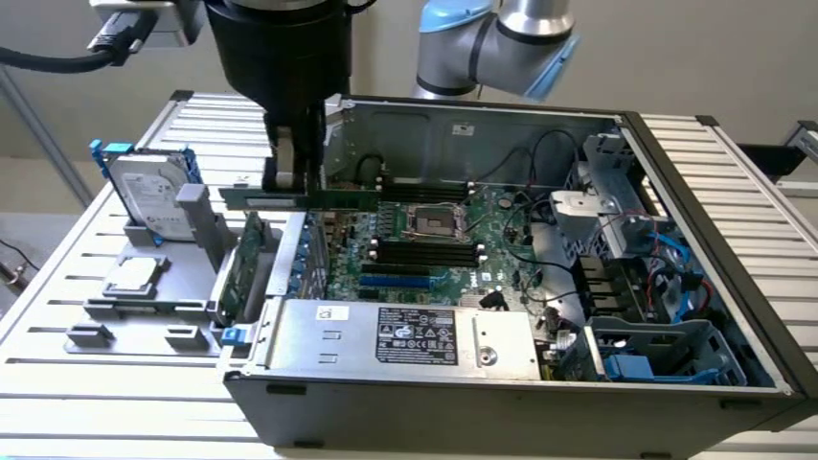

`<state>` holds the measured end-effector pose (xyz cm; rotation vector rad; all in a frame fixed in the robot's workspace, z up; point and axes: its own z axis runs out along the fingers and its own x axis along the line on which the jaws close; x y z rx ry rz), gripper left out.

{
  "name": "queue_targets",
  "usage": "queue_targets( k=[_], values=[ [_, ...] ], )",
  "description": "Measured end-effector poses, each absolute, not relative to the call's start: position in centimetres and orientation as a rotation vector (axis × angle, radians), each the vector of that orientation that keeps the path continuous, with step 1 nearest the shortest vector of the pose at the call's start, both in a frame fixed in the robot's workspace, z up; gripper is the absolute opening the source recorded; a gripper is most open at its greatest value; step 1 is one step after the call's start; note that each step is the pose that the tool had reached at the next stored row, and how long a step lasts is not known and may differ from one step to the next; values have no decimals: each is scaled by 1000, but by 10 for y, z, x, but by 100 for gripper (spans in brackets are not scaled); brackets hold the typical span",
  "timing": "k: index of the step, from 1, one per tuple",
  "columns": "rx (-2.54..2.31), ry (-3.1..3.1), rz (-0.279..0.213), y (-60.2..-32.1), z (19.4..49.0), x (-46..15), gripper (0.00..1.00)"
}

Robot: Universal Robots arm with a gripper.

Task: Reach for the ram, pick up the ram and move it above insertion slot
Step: 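Pick up the ram and move it above insertion slot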

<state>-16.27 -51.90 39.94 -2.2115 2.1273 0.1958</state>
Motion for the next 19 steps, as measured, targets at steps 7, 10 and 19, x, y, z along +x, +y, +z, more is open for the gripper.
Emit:
queue_targets(
  k=[7, 10, 19],
  values=[
    [-2212, 2128, 197, -513, 399, -135, 13],
    [-2212, 2128, 197, -506, 399, -128, 13],
    [-2212, 2128, 197, -481, 398, -109, 13]
  ],
)
